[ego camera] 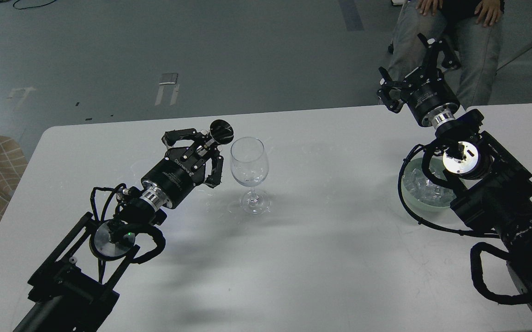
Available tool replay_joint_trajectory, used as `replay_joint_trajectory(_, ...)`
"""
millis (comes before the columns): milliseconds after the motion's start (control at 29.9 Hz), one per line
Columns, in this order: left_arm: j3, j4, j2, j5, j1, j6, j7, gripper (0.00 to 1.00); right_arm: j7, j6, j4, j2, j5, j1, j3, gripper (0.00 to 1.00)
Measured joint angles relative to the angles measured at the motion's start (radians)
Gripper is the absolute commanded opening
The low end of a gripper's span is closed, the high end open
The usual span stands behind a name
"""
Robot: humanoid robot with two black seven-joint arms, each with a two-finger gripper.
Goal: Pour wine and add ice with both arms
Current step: 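Position the jigger just above the wine glass rim, then tilt the jigger over the wine glass to pour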
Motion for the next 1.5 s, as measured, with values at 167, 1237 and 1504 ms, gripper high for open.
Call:
replay_joint_trajectory(167,0.002,-0.004,0.003,0.029,-0.002,0.001,0.001,0.0,0.0,0.001,0.0,0.0,0.0,-0.002,0.0,1.0)
replay_joint_trajectory(1237,0.003,-0.03,0.02,0.212,-0.023,0.035,0.027,0.0,0.0,0.003,0.001,0.0,0.002,-0.004,0.0,1.0)
replay_joint_trajectory(1504,0.002,-0.051,0.047,0.229,-0.024,0.037,0.031,0.0,0.0,0.003,0.002,0.0,0.002,-0.004,0.0,1.0)
